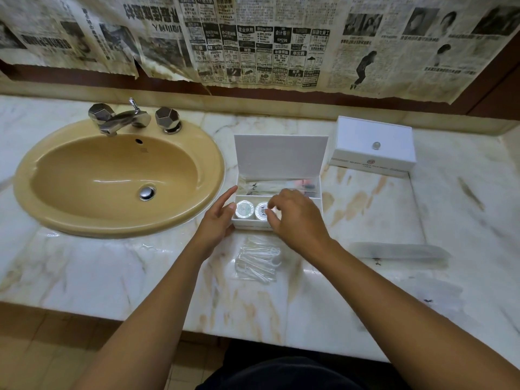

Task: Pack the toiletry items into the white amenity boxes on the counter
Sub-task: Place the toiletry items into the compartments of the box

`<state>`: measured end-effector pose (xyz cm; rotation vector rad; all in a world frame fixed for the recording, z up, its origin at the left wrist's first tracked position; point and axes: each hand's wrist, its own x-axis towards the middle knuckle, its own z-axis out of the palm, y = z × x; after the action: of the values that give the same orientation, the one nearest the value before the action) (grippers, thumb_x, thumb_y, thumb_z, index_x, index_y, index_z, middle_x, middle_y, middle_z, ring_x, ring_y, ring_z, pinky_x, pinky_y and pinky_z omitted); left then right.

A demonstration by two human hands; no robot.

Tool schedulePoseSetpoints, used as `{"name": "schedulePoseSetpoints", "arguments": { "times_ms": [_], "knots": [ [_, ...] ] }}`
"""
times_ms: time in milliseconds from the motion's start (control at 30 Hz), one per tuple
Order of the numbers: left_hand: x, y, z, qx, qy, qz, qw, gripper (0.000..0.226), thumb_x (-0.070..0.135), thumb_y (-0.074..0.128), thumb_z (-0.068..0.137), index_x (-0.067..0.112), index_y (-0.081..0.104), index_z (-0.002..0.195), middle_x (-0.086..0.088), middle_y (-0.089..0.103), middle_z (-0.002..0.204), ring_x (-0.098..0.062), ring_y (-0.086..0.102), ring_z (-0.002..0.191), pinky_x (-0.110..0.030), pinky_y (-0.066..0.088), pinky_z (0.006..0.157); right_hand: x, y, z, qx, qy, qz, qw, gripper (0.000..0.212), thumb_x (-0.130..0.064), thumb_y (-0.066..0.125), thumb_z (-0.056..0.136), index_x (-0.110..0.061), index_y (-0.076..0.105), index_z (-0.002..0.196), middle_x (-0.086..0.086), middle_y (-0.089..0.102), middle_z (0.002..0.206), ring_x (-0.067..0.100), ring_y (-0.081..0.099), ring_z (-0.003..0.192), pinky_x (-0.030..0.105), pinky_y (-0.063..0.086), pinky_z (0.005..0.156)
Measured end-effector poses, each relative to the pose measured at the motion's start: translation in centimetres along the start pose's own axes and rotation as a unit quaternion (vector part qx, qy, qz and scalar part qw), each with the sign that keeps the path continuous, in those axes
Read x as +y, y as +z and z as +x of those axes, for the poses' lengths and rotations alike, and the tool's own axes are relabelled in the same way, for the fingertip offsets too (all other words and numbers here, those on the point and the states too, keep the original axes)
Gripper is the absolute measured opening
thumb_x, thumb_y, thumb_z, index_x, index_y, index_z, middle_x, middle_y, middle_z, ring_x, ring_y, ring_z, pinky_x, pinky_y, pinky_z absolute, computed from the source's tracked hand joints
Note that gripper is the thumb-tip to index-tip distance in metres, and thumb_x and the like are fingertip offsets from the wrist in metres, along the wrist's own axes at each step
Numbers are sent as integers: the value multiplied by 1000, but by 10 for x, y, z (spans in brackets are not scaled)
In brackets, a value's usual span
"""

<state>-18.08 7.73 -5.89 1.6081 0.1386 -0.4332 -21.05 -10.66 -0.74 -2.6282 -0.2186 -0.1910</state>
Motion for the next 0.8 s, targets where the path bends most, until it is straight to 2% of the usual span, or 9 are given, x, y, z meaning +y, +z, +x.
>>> {"name": "schedulePoseSetpoints", "arguments": {
  "times_ms": [67, 167, 267, 367, 433, 567, 700, 800],
  "knots": [
    [0, 1, 0, -1, 3, 2, 1000, 39, 25, 44, 104, 52, 51, 131, 8, 46, 90, -15, 42, 95, -19, 46, 75, -9, 6, -7, 6, -32, -7, 999, 9, -18, 66, 83, -10, 71, 82, 5, 63, 80, 27, 60, 78, 35, 46, 65],
    [-1, 1, 1, 0, 5, 8, 1000, 39, 25, 44, 104, 52, 51, 131, -3, 43, 91, -16, 41, 90, -21, 43, 75, -16, 18, -22, -99, -25, -14, 995, 17, -24, 58, 89, -13, 70, 94, 4, 62, 95, 25, 58, 93, 35, 46, 72],
    [-1, 1, 1, 2, 7, 7, 1000, 40, 25, 44, 104, 58, 53, 124, 11, 45, 88, -11, 43, 91, -20, 43, 74, -18, 30, -35, -166, -24, -47, 985, 21, -27, 58, 88, -13, 67, 100, 5, 62, 104, 28, 57, 100, 36, 47, 77],
    [-2, 1, 1, 3, 7, 9, 1000, 40, 26, 44, 104, 60, 53, 122, 3, 45, 98, -15, 42, 96, -22, 43, 76, -15, 39, -43, -211, -10, -64, 975, 24, -23, 58, 86, -11, 66, 104, 6, 59, 106, 29, 55, 102, 35, 46, 77],
    [-2, 1, 0, 3, 7, 10, 1000, 40, 26, 44, 104, 60, 52, 123, 0, 44, 99, -16, 41, 96, -22, 43, 76, -12, 42, -45, -223, -3, -67, 973, 24, -21, 58, 85, -10, 65, 106, 6, 57, 106, 28, 53, 102, 35, 45, 76],
    [-1, 2, 0, 5, 7, 9, 1000, 39, 26, 43, 104, 59, 52, 123, 15, 44, 87, -15, 41, 98, -21, 43, 75, -10, 43, -44, -216, -1, -66, 974, 20, -17, 54, 88, -11, 68, 102, 7, 59, 103, 28, 55, 99, 34, 46, 75],
    [-1, 2, 0, 5, 4, 7, 1000, 39, 26, 44, 105, 60, 52, 122, 20, 43, 85, -11, 43, 92, -22, 43, 75, -8, 43, -43, -201, 1, -61, 978, 18, -12, 51, 89, -14, 68, 95, 5, 63, 97, 29, 59, 91, 32, 43, 69],
    [-2, 1, 1, 3, 6, 4, 1000, 40, 27, 44, 104, 62, 53, 120, 19, 42, 85, -9, 41, 90, -22, 41, 74, -10, 42, -42, -195, 2, -54, 979, 18, -18, 51, 90, -14, 67, 96, 6, 64, 99, 29, 59, 94, 32, 41, 70]
  ]
}}
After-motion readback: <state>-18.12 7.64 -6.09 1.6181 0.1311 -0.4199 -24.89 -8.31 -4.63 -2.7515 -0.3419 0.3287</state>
